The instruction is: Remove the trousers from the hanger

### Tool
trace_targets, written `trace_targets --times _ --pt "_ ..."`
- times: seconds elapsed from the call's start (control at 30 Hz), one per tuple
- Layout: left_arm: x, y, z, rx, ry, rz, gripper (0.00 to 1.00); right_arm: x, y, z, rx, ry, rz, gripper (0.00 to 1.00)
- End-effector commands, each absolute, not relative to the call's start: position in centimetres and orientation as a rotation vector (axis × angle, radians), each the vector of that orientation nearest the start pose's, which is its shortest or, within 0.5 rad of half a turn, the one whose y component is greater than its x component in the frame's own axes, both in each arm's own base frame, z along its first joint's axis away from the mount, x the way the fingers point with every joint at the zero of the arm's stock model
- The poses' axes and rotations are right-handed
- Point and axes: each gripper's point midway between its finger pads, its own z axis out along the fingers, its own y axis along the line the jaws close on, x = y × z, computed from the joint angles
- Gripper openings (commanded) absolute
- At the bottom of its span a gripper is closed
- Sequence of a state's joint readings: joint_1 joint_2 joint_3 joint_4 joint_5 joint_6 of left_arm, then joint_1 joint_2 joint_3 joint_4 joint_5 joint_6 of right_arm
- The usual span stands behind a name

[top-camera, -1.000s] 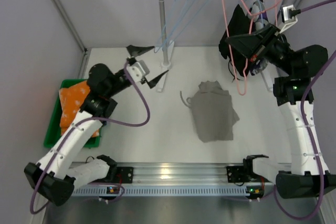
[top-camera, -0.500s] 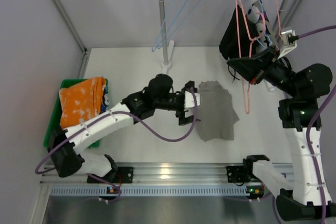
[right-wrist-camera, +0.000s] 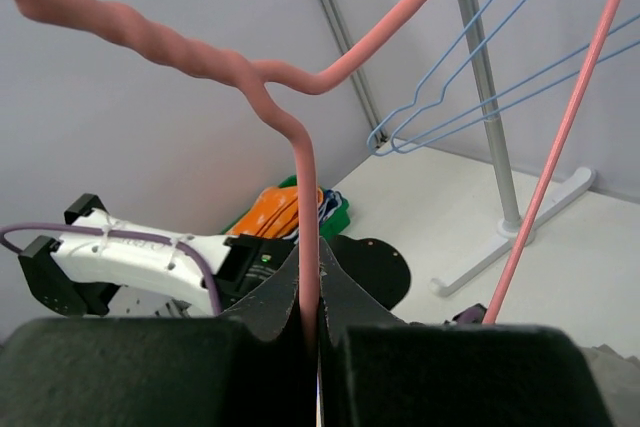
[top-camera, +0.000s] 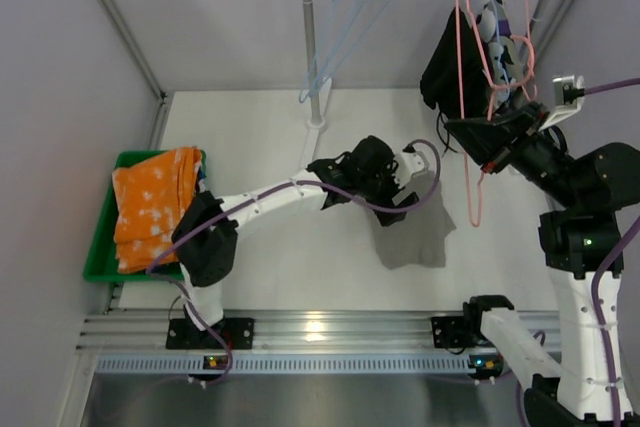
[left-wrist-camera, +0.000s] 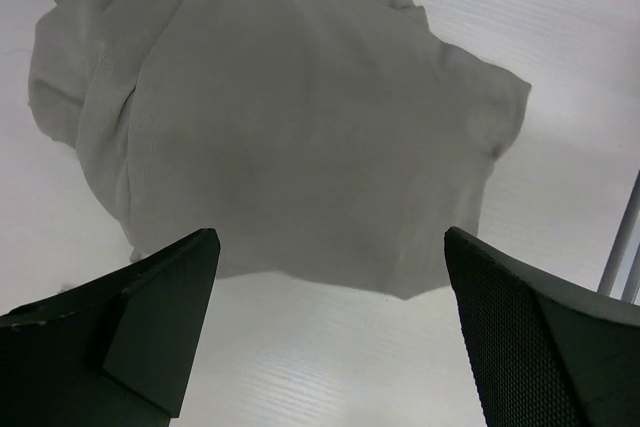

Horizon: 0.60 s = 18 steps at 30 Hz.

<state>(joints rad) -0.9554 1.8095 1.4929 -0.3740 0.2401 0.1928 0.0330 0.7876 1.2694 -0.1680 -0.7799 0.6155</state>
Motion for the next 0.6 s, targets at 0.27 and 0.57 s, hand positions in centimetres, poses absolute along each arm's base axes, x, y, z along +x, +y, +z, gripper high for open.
trace_targets --times 0.27,0.57 --pt "32.3 -47.1 9.6 0.969 2.224 -0.709 0.99 21.1 14.1 48.5 -0.283 1.404 1.000 0.00" --pt "32.6 -46.1 2.9 0.923 2.395 -0.534 0.99 20.9 14.2 47.8 -0.293 1.425 1.007 0.00"
